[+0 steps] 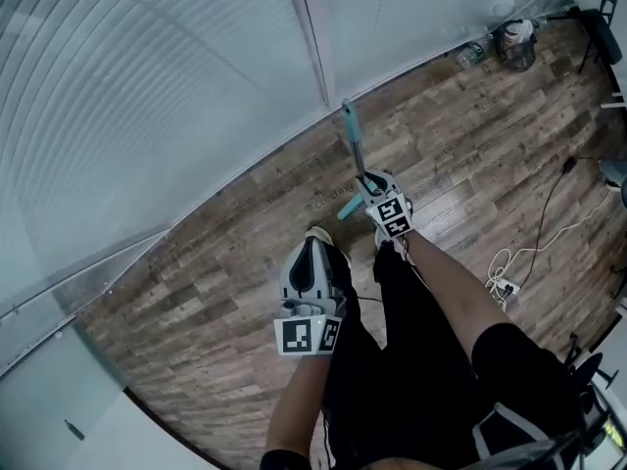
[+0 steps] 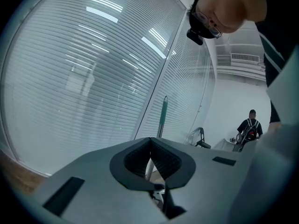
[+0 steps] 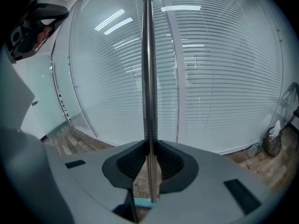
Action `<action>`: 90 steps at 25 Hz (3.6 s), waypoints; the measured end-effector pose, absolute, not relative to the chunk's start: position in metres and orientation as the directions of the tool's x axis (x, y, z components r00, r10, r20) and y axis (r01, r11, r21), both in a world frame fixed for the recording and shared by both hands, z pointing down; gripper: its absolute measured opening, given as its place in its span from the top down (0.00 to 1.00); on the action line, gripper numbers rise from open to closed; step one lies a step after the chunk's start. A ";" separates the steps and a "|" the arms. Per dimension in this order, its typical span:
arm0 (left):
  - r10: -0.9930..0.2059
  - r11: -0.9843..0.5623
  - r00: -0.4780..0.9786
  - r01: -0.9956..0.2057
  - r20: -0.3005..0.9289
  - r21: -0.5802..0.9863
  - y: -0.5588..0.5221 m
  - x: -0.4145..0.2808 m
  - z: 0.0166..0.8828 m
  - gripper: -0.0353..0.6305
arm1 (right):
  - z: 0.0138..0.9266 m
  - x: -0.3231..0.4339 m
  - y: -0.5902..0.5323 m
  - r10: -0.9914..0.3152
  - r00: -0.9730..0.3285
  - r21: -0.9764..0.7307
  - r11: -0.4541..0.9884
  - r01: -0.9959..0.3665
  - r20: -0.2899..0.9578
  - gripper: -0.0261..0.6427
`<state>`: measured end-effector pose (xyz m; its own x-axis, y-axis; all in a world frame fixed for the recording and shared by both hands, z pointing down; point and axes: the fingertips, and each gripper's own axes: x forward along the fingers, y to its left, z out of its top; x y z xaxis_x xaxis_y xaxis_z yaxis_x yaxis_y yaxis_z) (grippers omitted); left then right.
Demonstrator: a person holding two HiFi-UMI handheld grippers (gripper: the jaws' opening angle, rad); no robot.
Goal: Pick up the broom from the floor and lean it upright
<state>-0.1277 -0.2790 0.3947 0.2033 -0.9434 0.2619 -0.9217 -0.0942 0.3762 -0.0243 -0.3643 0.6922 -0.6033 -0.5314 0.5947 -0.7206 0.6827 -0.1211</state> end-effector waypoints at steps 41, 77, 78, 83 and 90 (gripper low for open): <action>-0.927 -0.050 0.238 -0.845 0.291 0.532 -0.349 -0.210 0.577 0.92 | 0.899 -0.102 -0.488 -0.514 -0.535 -0.025 0.706 -0.708 0.670 0.76; -0.961 -0.045 0.161 -0.894 0.225 0.446 -0.274 -0.210 0.255 0.92 | 0.234 -0.073 -0.308 -0.503 -0.819 -0.413 0.707 -0.574 0.276 0.93; -0.964 -0.056 0.163 -0.897 0.210 0.438 -0.272 -0.211 0.238 0.92 | 0.211 -0.075 -0.306 -0.504 -0.834 -0.399 0.733 -0.551 0.225 0.93; -0.977 -0.107 0.171 -0.911 0.129 0.399 -0.263 -0.174 0.184 0.92 | 0.151 -0.060 -0.295 -0.531 -0.841 -0.368 0.765 -0.529 0.103 0.93; -0.990 -0.117 0.137 -0.925 0.032 0.361 -0.275 -0.150 0.134 0.92 | 0.127 -0.053 -0.297 -0.598 -0.799 -0.271 0.762 -0.589 0.056 0.93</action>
